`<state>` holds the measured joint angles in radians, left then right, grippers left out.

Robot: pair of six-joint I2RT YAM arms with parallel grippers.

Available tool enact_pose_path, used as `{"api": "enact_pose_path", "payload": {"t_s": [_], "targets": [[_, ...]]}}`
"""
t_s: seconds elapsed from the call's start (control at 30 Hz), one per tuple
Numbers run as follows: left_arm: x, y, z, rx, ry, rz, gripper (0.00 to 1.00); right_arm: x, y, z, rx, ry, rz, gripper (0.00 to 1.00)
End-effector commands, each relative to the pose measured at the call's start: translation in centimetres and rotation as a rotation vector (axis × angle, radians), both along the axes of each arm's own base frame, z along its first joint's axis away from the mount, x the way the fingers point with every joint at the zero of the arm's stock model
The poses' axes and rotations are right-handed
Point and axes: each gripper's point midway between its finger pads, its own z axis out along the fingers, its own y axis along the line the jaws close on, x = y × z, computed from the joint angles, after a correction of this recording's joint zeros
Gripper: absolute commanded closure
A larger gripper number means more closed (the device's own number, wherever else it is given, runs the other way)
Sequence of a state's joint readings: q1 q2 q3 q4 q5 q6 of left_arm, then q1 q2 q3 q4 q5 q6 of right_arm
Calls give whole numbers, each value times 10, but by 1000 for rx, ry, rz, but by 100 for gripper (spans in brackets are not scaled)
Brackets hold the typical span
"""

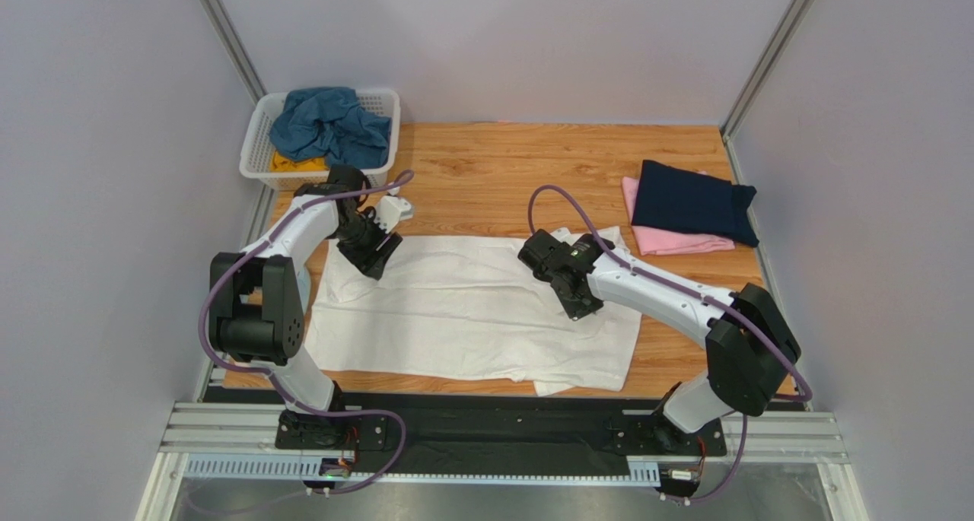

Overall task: Fold and stack the t-shirts
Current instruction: Fold the flattened tshirt in 1/3 of the way

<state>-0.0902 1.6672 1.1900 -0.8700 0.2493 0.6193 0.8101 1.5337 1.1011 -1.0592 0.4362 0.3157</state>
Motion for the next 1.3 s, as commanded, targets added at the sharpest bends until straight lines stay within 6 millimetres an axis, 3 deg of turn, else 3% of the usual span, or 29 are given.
{"api": "enact_pose_path", "payload": {"t_s": [0.0,0.2,0.33,0.53,0.77,0.87,1.0,1.1,1.2,1.27], "targets": [[9,-3,8,-15,-40,-14,36,-3,-12,27,-1,-52,-71,100],[7,-5,6,-26,-30,-12,36,-5,-17,43,5,-79,-89,100],[7,-5,6,-26,-32,-14,36,-14,-22,33,-4,-48,-99,100],[7,-5,8,-24,-40,-16,36,-22,-10,23,20,12,-94,98],[6,-4,11,-21,-48,-19,36,-51,10,-4,78,182,-104,94],[6,-5,11,-27,-47,-19,36,-54,4,-12,23,205,-115,92],[5,-4,12,-21,-54,-23,36,-54,1,-16,-27,222,-116,68],[6,-2,15,-9,-67,-29,36,-44,-4,-6,-71,181,-106,57],[7,0,17,1,-75,-31,35,-16,2,28,-29,72,-111,55],[9,0,18,0,-81,-32,35,16,4,64,64,-46,-157,55]]}}
